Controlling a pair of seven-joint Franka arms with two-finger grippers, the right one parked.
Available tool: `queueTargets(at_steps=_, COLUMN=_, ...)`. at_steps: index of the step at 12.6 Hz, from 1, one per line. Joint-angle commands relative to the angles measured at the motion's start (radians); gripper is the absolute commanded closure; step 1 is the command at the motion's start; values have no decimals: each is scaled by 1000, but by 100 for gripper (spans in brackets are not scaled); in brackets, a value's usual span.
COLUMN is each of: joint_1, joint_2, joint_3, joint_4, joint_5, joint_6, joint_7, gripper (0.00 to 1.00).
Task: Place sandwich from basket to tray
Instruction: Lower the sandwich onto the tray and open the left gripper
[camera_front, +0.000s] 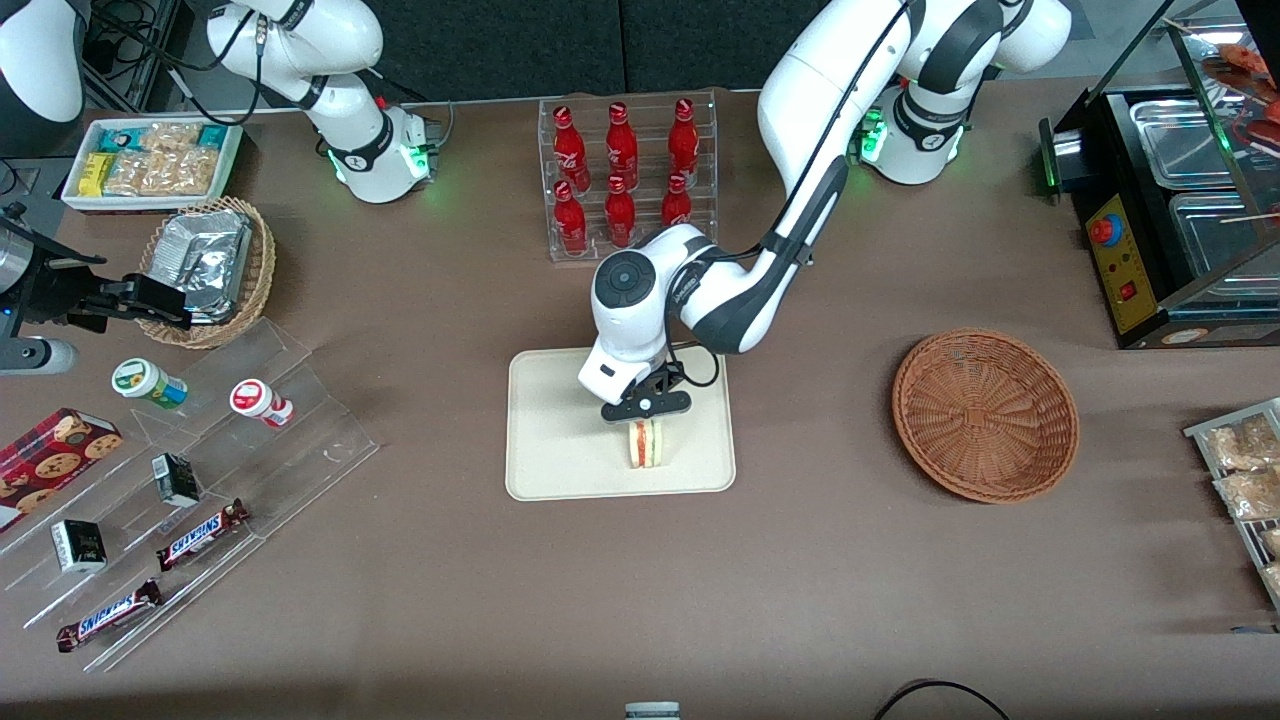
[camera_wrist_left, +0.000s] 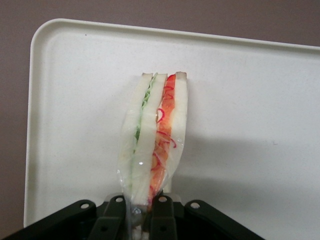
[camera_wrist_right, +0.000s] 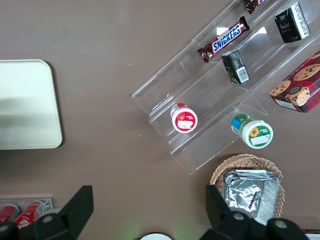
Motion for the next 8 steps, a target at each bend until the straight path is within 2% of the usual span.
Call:
queueTargets(at_steps=1, joint_1=-16, joint_2=13, joint_3=16, joint_4=36, joint_5=18, joint_6=2, joint_7=-22, gripper=0)
queueTargets(at_steps=6, joint_1=-18, joint_2=-30, joint_3=16, joint_4=37, joint_5=18, joint_6=-19, joint_7=-30, gripper=0)
queueTargets(at_steps=8, joint_1=-18, joint_2=-65, joint_3=18, joint_4=43, joint_5=20, joint_6=-80, joint_7=-22, gripper=0)
